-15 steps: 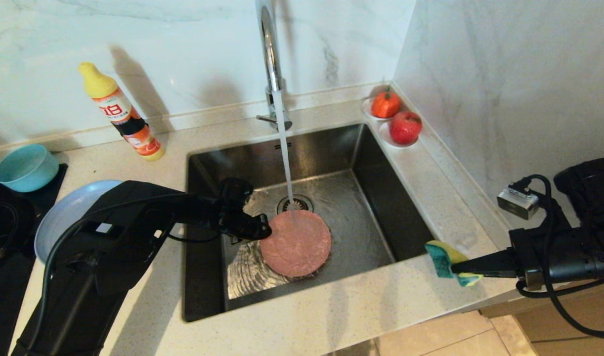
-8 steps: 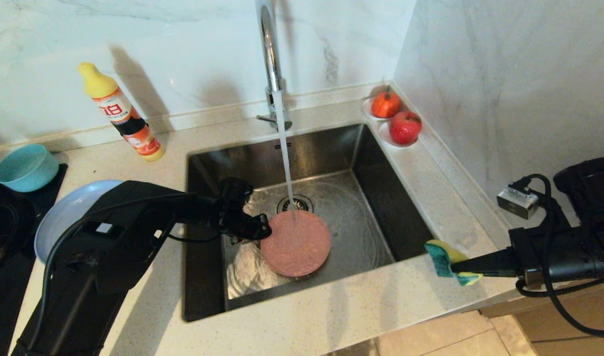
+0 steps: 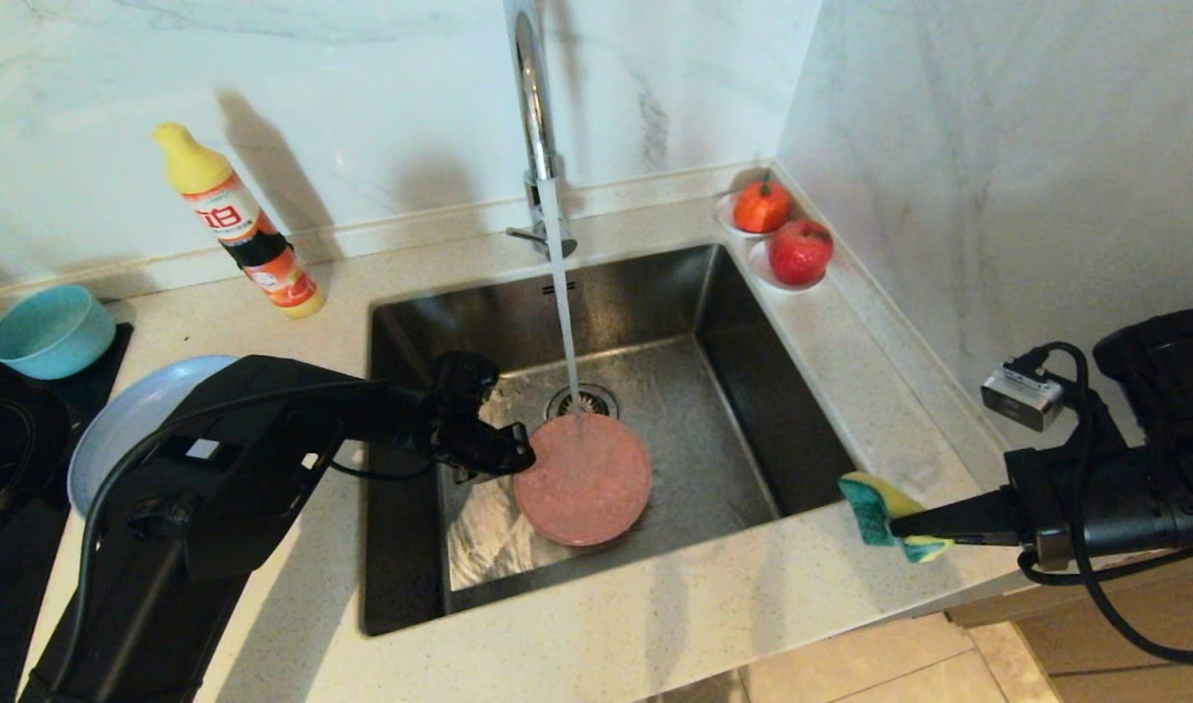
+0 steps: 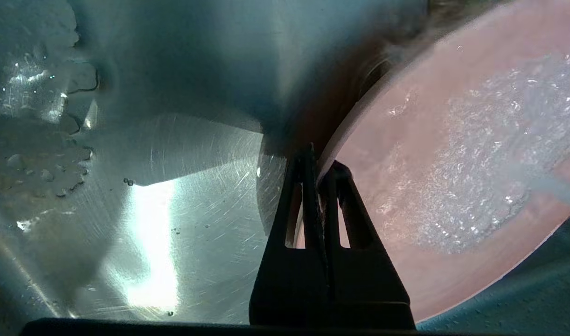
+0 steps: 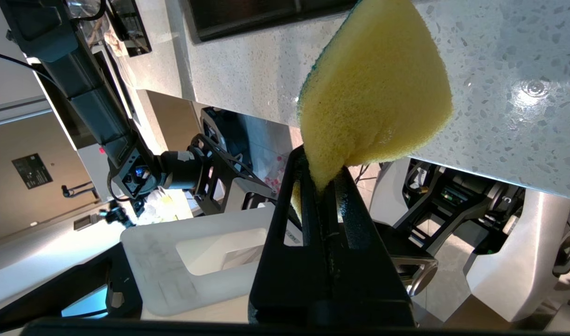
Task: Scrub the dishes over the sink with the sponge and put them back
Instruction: Rinse the plate
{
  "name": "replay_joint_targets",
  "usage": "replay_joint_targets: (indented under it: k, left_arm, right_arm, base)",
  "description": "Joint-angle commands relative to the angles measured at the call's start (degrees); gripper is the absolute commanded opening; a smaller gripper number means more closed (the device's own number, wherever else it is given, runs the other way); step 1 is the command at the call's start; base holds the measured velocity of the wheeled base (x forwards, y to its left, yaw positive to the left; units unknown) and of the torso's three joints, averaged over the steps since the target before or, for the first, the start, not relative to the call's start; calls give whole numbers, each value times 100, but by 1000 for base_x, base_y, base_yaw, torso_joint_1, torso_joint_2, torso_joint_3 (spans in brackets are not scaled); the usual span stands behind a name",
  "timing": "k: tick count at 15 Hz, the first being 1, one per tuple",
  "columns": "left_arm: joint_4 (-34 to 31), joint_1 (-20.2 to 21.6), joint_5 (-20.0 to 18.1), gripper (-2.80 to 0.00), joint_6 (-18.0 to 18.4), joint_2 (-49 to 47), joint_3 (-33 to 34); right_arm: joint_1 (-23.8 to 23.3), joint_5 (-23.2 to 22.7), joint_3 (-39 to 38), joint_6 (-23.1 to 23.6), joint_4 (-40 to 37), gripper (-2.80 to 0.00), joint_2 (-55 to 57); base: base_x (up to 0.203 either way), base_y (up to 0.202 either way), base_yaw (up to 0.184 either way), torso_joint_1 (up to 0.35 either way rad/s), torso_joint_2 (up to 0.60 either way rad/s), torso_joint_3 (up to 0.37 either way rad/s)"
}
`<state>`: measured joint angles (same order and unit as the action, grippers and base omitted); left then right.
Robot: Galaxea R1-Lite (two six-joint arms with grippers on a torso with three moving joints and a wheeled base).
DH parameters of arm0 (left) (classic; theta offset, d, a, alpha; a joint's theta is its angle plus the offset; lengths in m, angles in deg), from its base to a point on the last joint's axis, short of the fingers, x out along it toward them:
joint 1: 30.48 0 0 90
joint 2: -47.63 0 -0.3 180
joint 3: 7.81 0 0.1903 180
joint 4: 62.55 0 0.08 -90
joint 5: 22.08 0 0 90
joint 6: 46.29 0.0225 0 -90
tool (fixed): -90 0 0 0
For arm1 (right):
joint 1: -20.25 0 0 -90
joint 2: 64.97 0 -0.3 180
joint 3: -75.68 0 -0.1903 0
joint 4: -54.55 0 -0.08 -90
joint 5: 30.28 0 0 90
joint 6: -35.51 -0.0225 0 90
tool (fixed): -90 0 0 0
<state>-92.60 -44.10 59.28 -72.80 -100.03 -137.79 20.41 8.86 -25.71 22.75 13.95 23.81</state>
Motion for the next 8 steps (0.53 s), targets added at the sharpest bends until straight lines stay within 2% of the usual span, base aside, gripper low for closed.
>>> replay_joint_targets:
  k: [1, 8]
  left_arm:
    - [-39, -1, -6, -280, -56, 97, 27]
    - [-52, -62, 38, -280, -223, 414, 264]
  right_arm:
    - [2, -24, -27, -7, -17, -280, 25]
    - [-7, -29, -66, -16, -17, -280, 60]
  base:
    - [0, 0, 0, 0, 0, 0]
    - [0, 0, 0, 0, 0, 0]
